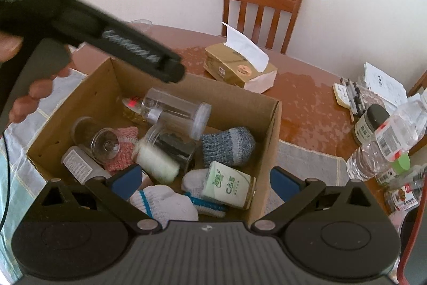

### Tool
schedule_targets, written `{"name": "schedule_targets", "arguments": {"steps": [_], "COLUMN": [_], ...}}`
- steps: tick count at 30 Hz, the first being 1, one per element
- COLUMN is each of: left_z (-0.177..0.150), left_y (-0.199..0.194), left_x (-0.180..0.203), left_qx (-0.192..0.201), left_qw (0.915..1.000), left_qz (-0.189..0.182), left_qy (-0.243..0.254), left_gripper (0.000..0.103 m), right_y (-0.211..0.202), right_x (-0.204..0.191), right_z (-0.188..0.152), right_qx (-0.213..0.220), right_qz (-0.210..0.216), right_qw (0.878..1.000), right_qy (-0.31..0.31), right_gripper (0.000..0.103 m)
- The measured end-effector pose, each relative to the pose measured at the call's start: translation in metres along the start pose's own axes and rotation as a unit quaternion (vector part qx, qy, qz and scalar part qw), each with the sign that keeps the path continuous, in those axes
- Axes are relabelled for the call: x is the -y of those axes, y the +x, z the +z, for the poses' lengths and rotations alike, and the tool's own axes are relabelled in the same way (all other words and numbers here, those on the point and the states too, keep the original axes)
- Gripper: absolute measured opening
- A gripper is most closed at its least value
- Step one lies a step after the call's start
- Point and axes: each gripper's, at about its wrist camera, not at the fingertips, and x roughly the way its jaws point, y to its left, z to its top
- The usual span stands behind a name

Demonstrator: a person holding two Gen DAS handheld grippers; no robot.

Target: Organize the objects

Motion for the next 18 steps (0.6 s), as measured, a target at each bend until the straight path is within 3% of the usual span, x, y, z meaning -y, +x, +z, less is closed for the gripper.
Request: {"name": "schedule_targets", "arguments": {"steps": [8,18], "left_z": [-0.043,-0.123], "left_y": [-0.037,-0.070], "left_x": [-0.011,-0.018], "left_qx": [0.016,-0.053], "left_qw": [0.9982,0.9896], "left_qz": [0.055,0.087], "left_qy": [-0.017,-0.101], "left_gripper": [0.101,0.101], "right_y": [-0.010,-0.014], "right_x": [0.002,-0.010], "right_z": [-0.001,-0.033], "right_qx": [-0.014,-0.091], "right_qz": [-0.009,-0.026], "right_qw": [0.999,0.988], "right_qy": [0.035,0.123], "right_gripper": [0.103,0.103]}}
